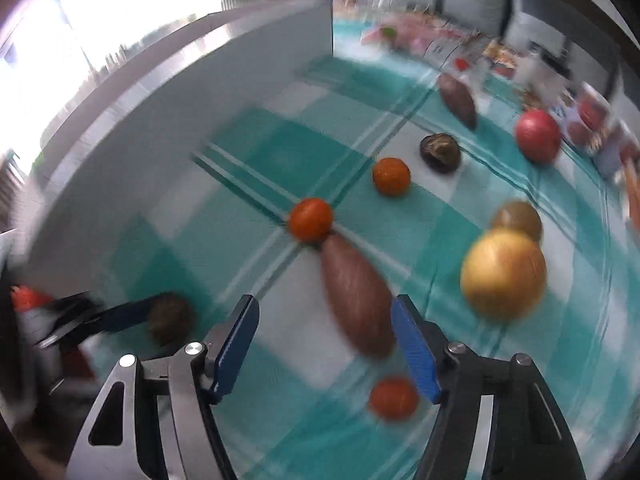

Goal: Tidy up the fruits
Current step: 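Carry mangosteen and sweet potato into the white box and open both tools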

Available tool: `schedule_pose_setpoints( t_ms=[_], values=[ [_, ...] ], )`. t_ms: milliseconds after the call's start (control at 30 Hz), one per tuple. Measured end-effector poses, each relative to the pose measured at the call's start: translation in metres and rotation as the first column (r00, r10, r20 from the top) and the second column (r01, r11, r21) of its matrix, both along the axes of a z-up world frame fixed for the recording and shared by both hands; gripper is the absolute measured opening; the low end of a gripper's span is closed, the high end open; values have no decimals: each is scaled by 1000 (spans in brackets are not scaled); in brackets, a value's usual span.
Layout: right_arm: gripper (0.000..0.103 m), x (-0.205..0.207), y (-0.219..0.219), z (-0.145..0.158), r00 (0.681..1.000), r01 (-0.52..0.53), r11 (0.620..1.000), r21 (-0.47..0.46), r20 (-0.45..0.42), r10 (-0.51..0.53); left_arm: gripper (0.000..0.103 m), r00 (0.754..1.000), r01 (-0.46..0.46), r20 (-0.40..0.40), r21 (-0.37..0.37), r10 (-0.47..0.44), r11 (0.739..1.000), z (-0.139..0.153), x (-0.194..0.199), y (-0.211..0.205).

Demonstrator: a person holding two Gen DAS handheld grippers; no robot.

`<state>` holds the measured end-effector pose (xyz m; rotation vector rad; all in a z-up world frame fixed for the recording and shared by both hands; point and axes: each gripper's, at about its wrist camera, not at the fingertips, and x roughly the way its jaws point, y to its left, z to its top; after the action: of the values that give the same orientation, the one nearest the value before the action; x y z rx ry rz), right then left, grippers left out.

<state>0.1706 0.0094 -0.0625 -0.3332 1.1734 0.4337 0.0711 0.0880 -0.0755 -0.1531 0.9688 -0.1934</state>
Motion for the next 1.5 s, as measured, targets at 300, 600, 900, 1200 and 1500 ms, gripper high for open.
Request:
schedule_pose_setpoints(
  t_ms=[300,600,900,1200,1500],
  values=[
    [42,22,-32,-8,962,166,984,66,-231,-147,41,999,14,30,-113,-11,993,24,-3,8],
    [42,10,-56,56,912,362,761,538,-375,-168,41,983,-78,150,-195,108,978,124,-12,65],
    [42,-3,119,110,959,103,719,688,-260,111,41,938,-346,17,-32,347,938,98,2,175],
    [45,-8,200,57,963,51,850,524,-253,98,58,920,-392,-7,20,393,920,84,-19,191],
    [65,-16,122,101,998,19,819,573,-59,17,76,929,-361,78,-13,360,933,108,-21,165]
  ],
)
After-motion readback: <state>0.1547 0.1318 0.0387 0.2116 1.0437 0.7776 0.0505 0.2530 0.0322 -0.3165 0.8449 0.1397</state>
